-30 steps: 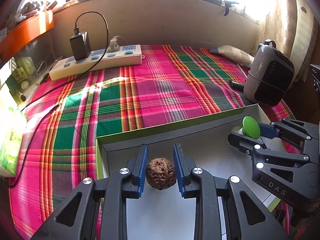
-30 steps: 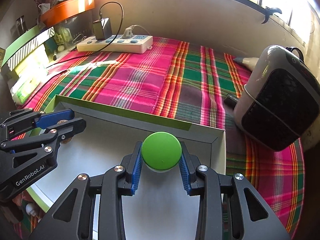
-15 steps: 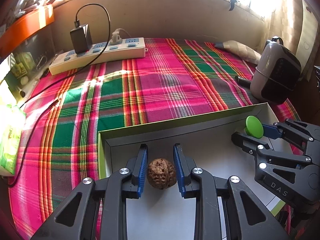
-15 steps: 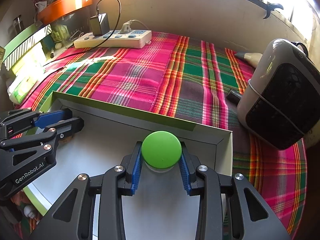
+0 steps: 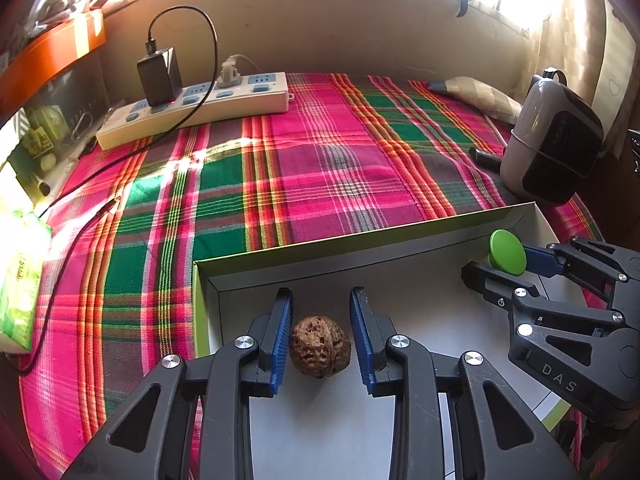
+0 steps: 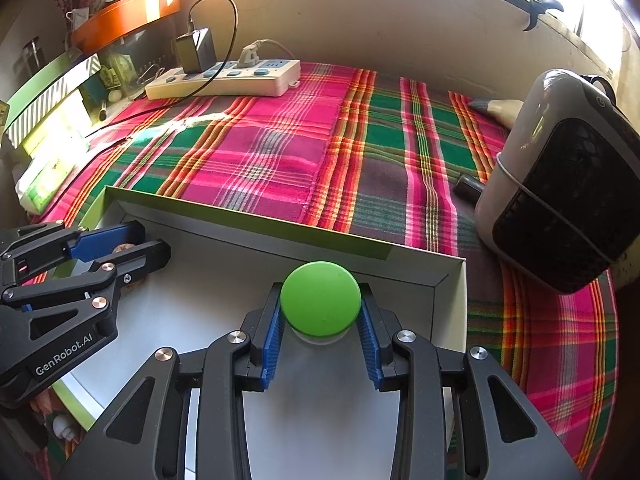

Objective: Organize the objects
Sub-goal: 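Lower the walnut into the white tray with the left tool while the right tool sets the green knob inside, then open both tools and withdraw them from the tray toward the remaining objects, then grasp the pink-and-mint clip with the left tool while the right tool grasps the black cylinder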

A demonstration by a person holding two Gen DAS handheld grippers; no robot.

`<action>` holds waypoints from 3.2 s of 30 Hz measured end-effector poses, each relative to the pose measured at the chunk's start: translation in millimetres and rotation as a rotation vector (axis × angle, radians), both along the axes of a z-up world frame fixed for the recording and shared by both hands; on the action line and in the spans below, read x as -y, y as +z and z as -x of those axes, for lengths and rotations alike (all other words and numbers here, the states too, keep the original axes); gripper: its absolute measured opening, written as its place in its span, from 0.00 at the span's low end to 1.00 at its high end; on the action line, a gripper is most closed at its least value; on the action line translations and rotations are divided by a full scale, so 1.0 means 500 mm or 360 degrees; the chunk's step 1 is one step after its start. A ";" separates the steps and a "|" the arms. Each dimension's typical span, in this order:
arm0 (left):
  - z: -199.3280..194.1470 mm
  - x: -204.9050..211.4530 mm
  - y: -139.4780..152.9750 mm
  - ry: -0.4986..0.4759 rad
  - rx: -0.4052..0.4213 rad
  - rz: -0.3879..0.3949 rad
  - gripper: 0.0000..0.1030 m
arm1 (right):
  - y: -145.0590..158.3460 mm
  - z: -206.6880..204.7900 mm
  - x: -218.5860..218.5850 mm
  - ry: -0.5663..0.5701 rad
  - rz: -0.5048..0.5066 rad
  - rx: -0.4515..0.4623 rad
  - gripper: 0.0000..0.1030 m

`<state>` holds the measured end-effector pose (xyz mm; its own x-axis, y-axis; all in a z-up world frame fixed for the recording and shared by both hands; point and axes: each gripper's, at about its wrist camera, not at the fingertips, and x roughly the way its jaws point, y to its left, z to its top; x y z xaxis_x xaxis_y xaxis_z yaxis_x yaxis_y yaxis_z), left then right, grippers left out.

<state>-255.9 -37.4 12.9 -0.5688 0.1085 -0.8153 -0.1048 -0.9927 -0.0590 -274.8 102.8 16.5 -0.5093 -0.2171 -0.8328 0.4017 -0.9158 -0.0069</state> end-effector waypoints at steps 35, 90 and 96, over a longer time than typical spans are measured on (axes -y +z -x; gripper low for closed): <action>-0.114 0.026 0.057 0.0047 -0.0116 -0.0055 0.40 | 0.042 -0.084 -0.036 -0.0116 0.0107 -0.0077 0.55; -0.351 0.159 0.000 0.0090 -0.0172 -0.0277 0.41 | 0.009 -0.379 -0.112 -0.0306 0.0247 -0.0137 0.66; -0.351 0.157 -0.001 0.0063 -0.0168 -0.0292 0.41 | 0.006 -0.392 -0.090 -0.0280 0.0252 -0.0141 0.66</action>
<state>-80.4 -116.0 12.6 -0.6567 0.2251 -0.7197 -0.0808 -0.9699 -0.2297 -78.8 148.0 19.8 -0.6204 -0.2429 -0.7457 0.2402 -0.9640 0.1142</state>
